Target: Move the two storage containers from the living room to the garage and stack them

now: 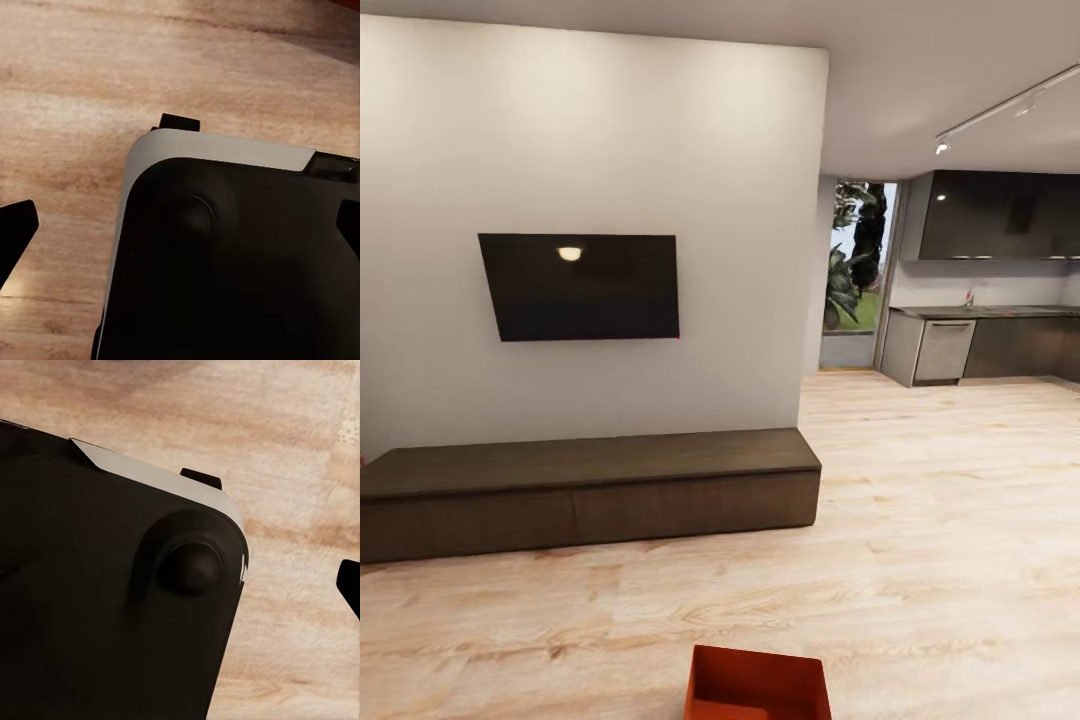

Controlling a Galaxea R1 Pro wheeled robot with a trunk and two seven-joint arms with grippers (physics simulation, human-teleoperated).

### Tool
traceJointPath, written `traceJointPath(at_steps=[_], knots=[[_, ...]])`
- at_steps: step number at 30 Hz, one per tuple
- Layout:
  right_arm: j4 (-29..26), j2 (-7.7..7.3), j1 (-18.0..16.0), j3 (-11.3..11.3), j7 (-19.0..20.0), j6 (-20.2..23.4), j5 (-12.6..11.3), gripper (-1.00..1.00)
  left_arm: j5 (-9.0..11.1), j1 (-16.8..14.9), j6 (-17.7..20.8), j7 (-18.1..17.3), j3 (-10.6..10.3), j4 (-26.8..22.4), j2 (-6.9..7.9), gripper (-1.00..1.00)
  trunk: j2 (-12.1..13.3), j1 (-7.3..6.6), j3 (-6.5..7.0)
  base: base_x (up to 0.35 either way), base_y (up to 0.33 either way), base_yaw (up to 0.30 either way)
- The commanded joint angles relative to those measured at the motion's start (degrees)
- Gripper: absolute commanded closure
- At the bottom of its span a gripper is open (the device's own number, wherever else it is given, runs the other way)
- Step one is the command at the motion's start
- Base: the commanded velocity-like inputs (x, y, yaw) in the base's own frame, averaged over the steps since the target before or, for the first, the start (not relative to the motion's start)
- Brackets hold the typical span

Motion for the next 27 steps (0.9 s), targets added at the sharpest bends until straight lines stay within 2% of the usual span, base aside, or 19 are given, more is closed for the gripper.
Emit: traceJointPath(at_steps=[1, 11, 20, 27], knots=[[0.14, 0.04, -0.05, 0.48, -0.08, -0.27, -0.49, -1.00, 0.27, -0.02, -0.14, 0.02, 0.05, 0.02, 0.01, -1.00, -0.03, 0.00, -0.06, 0.000, -0.015, -0.002], [0.14, -0.04, -0.05, 0.48, -0.08, -0.27, -0.49, -1.00, 0.31, -0.02, -0.14, 0.02, 0.05, 0.02, 0.05, -1.00, -0.03, 0.00, -0.06, 0.000, -0.142, -0.001], [0.14, -0.01, -0.05, 0.44, -0.09, -0.31, -0.49, -1.00, 0.31, -0.02, -0.14, 0.02, 0.05, 0.00, 0.03, -1.00, -0.03, 0.00, -0.06, 0.000, -0.022, -0.003], [0.14, 0.12, -0.05, 0.43, -0.10, -0.28, -0.49, -1.00, 0.31, -0.02, -0.14, 0.02, 0.05, 0.02, 0.04, -1.00, -0.03, 0.00, -0.06, 0.000, -0.001, -0.172]])
